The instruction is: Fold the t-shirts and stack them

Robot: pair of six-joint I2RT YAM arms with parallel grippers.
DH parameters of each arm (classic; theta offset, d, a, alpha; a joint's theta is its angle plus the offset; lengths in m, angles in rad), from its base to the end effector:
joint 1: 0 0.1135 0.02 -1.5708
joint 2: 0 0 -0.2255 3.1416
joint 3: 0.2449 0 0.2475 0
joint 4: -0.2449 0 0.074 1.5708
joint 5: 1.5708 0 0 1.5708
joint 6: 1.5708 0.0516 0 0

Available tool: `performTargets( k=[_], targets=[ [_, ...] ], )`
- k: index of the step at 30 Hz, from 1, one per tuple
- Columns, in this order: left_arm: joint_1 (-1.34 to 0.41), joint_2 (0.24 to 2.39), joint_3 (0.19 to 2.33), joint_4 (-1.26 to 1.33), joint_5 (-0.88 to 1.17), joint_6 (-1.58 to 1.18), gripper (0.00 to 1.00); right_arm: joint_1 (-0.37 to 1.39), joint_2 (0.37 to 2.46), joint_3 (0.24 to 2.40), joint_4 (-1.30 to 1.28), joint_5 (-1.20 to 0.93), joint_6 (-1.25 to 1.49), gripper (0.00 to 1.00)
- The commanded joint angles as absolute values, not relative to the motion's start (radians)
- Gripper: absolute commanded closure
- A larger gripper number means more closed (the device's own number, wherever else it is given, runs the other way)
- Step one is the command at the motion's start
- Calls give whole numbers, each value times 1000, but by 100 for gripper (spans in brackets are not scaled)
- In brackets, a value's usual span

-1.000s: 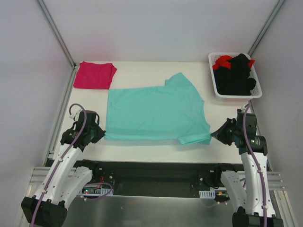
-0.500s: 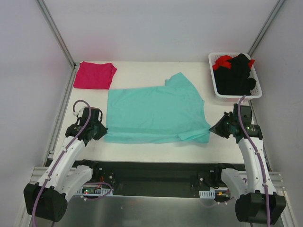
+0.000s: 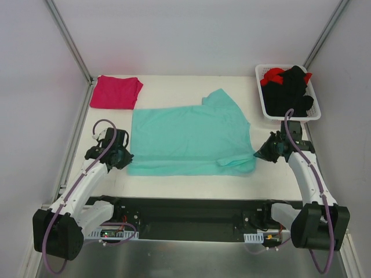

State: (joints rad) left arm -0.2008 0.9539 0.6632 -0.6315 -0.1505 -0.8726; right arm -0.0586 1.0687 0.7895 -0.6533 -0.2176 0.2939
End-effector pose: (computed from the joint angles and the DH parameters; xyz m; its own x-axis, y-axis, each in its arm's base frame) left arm 0.2096 -0.0348 0.1865 -0.5851 -0.6538 -0.4798 -0.5285 0.7562 -0.3859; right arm 0.2332 -0.0025 0.2028 -0.7880 0.3296 -0.5201 0.1641 0.9265 0.3386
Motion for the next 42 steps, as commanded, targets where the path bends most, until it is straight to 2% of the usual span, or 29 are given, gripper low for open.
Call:
performTargets(
  k=[1,13,29,42],
  targets=[
    [-190,977,712,-621,-210,-847,100,-57,1118,856,-588,-221,276,99],
    [-184,1017,742,-621,-249,-833,100,-57,1196,960,-584,-219,267,99],
    [-155,1029,741,-611,-252,-813,100,-58,1244,973,-571,-206,261,99],
    [-155,1134,802,-560,-215,-802,100,-55,1325,1025,-526,-225,291,99]
  ],
)
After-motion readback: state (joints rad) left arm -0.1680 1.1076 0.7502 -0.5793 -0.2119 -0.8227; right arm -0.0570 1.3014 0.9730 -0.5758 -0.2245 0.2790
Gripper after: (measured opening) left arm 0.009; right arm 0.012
